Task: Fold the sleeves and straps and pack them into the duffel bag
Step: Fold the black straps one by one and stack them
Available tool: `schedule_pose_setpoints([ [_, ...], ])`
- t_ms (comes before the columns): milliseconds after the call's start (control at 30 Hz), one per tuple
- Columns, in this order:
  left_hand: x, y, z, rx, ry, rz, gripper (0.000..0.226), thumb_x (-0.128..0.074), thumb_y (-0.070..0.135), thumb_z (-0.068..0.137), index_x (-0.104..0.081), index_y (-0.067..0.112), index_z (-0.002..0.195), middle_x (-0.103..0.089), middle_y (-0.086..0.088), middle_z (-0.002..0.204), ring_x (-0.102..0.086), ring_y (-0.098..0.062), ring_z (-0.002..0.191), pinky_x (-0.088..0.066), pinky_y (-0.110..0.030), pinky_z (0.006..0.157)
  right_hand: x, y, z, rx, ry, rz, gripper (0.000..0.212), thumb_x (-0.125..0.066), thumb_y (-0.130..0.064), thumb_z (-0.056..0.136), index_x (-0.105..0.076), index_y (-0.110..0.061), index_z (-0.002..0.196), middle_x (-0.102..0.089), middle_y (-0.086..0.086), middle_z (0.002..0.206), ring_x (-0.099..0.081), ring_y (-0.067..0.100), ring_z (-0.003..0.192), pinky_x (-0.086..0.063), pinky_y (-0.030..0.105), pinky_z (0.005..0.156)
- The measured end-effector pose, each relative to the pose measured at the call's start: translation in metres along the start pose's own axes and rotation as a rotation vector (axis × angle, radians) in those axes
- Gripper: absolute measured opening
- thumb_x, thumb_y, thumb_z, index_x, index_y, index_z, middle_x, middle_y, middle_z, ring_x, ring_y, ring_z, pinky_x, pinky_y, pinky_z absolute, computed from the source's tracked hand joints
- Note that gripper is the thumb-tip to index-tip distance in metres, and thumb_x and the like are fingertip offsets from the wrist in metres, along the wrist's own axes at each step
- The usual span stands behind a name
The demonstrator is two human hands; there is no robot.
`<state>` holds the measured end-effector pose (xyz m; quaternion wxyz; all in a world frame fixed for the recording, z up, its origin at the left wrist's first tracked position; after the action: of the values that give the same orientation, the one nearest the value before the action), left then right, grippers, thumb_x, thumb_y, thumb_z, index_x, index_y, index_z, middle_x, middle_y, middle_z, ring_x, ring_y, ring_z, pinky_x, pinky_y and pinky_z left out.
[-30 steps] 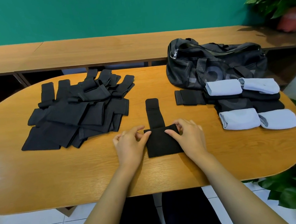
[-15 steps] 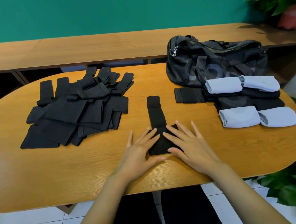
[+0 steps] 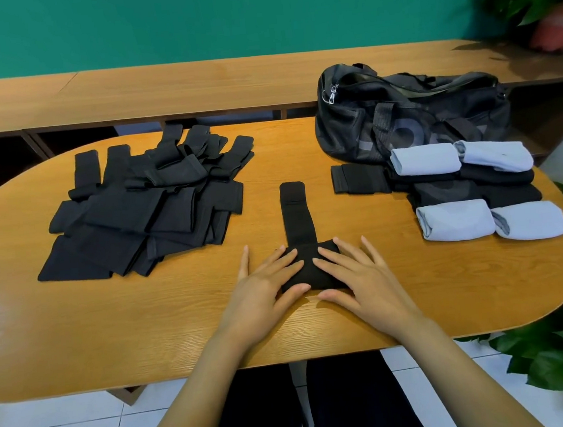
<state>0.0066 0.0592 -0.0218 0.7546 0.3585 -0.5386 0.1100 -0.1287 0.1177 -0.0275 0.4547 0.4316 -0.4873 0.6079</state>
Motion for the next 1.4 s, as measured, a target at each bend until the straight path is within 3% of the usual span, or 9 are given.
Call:
schedule_pose_setpoints([
  [267,0.010,0.000,-0.004,-0.014,0.133,-0.043,0.058,-0.030,0.064,0.094,-0.061,0.030,0.129,-0.053,0.012,0.141,-0.028,0.006,0.137,0.012,-0.034,0.120,0.010,-0.002,-0.003,0.030,0.145,0.035,0.058,-0.029,-0.064,0.096,-0.054,-0.030,0.137,-0.051,-0.011,0.143,-0.031,0.006,0.141,-0.007,0.040,0.121],
  [500,0.020,0.003,-0.009,-0.043,0.225,-0.074,0.066,-0.029,0.072,0.090,-0.068,0.027,0.119,-0.065,0.011,0.126,-0.044,0.003,0.129,0.002,-0.038,0.122,0.019,-0.004,-0.006,0.040,0.245,0.040,0.053,-0.031,-0.057,0.099,-0.064,-0.025,0.126,-0.063,-0.010,0.129,-0.047,0.007,0.128,-0.014,0.038,0.119],
  [667,0.027,0.006,-0.013,-0.070,0.287,-0.086,0.059,-0.032,0.067,0.093,-0.071,0.026,0.110,-0.070,0.011,0.114,-0.056,0.001,0.118,-0.006,-0.041,0.122,0.031,-0.007,-0.012,0.056,0.374,0.026,0.047,-0.040,-0.052,0.097,-0.071,-0.020,0.114,-0.071,-0.009,0.112,-0.057,0.008,0.112,-0.026,0.046,0.114],
  [867,0.038,0.010,-0.018,-0.113,0.407,-0.085,0.045,-0.045,0.055,0.095,-0.074,0.021,0.103,-0.074,0.010,0.098,-0.066,0.000,0.093,-0.019,-0.042,0.119,0.038,-0.007,-0.013,0.070,0.446,0.075,0.048,-0.039,-0.053,0.100,-0.074,-0.021,0.104,-0.073,-0.008,0.098,-0.060,0.007,0.101,-0.027,0.046,0.114],
  [1133,0.054,0.001,-0.014,-0.026,0.567,-0.175,0.038,-0.053,0.051,0.094,-0.075,0.020,0.101,-0.070,0.009,0.074,-0.060,0.000,0.062,-0.029,-0.039,0.114,0.056,-0.008,0.005,0.029,0.560,0.161,0.051,-0.042,-0.056,0.097,-0.076,-0.019,0.093,-0.070,-0.009,0.085,-0.060,0.007,0.081,-0.033,0.046,0.110],
  [1267,0.060,-0.003,-0.006,0.017,0.604,-0.196,0.041,-0.052,0.052,0.093,-0.075,0.019,0.101,-0.062,0.010,0.065,-0.056,-0.004,0.059,-0.035,-0.032,0.107,0.059,-0.004,0.010,-0.062,0.581,0.205,0.051,-0.040,-0.057,0.096,-0.074,-0.019,0.095,-0.068,-0.010,0.082,-0.058,0.007,0.076,-0.034,0.036,0.106],
  [1400,0.062,-0.008,0.003,0.107,0.603,-0.204,0.033,-0.058,0.048,0.091,-0.075,0.021,0.102,-0.061,0.011,0.065,-0.056,-0.004,0.062,-0.038,-0.038,0.103,0.058,0.001,0.019,-0.179,0.549,0.276,0.042,-0.045,-0.057,0.093,-0.071,-0.024,0.095,-0.067,-0.013,0.087,-0.055,0.004,0.082,-0.035,0.030,0.094],
])
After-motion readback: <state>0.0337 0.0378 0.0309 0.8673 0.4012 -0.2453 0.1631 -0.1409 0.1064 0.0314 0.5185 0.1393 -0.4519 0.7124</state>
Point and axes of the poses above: each hand's wrist, its own z-axis towards the middle knuckle, its own x-axis out of the back of the hand, y = z × x, the point moved 9 cm from there along z, towards the middle knuckle
